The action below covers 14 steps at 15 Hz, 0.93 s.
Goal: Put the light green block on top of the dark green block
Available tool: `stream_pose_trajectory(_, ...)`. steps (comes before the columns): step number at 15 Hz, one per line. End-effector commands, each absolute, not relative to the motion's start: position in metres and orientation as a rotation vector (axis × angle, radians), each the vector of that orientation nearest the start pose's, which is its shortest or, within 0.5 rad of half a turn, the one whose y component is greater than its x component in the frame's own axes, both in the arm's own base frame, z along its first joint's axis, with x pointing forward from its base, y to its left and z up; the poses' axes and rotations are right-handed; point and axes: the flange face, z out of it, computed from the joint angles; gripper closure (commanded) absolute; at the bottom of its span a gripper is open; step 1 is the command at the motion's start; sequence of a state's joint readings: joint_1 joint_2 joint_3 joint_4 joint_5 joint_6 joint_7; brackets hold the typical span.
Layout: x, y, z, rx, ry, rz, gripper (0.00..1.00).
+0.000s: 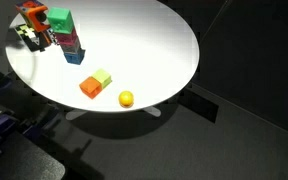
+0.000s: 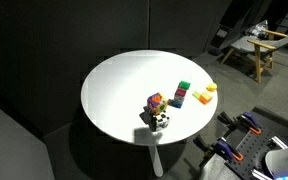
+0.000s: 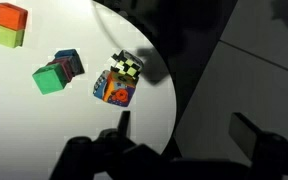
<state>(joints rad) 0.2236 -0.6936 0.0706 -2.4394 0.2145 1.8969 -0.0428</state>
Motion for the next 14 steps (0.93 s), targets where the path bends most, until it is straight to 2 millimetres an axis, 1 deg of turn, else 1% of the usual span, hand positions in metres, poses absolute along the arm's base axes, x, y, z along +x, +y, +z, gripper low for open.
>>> stream_pose_trajectory(1,0.337,0.123,0.552,-2.929,-0.399,-0.193,0.0)
stream_pose_trajectory(8,0.337,0.123,0.553,-2.929,-0.399,-0.195,0.0)
stream_pose_trajectory(11,0.344,0.116,0.546,-2.96,-0.368,-0.21,0.0)
stream_pose_trajectory(14,0.355,0.104,0.541,-2.987,-0.326,-0.226,0.0)
